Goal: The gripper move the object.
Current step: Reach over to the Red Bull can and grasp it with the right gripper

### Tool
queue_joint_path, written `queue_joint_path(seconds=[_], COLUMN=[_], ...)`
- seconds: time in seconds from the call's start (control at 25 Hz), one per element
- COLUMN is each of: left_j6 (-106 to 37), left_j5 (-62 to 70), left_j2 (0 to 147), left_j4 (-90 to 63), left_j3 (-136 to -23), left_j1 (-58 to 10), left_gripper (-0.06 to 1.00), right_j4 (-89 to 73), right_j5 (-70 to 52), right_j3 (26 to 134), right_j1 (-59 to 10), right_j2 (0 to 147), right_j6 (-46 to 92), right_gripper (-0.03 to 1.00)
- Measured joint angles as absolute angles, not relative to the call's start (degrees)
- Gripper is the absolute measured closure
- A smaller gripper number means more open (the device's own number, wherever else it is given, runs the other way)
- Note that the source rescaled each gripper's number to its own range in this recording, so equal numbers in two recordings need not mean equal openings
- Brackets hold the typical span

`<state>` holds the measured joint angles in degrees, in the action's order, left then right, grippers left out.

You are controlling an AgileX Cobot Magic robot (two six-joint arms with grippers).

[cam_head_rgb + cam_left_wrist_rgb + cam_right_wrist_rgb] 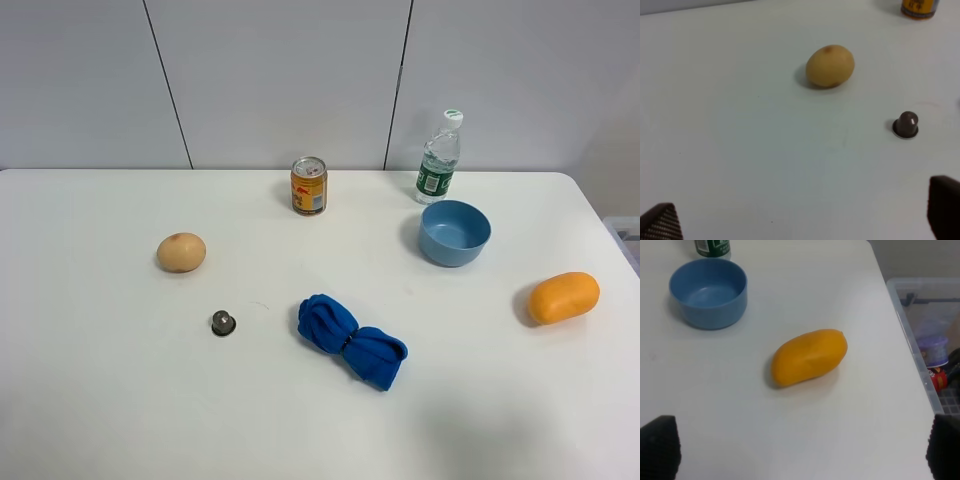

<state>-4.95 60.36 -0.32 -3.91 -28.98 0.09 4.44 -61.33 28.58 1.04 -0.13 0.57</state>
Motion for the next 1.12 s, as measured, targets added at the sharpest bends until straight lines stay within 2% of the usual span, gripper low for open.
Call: queue_joint_path(seconds=[1.12], left_j6=[-4.95], left_j5=[60.36], left_j2=[-0.32], left_j4=[-3.91], left_j3=[-28.98], left_j1=[0.09], left_gripper=[-0.06], right_j4=[4.44], right_j5=[-61.33], right_j3=[28.58], right_j1=[1.04], right_j2=[-0.13], right_j6=[0.59], right_gripper=[-0.03])
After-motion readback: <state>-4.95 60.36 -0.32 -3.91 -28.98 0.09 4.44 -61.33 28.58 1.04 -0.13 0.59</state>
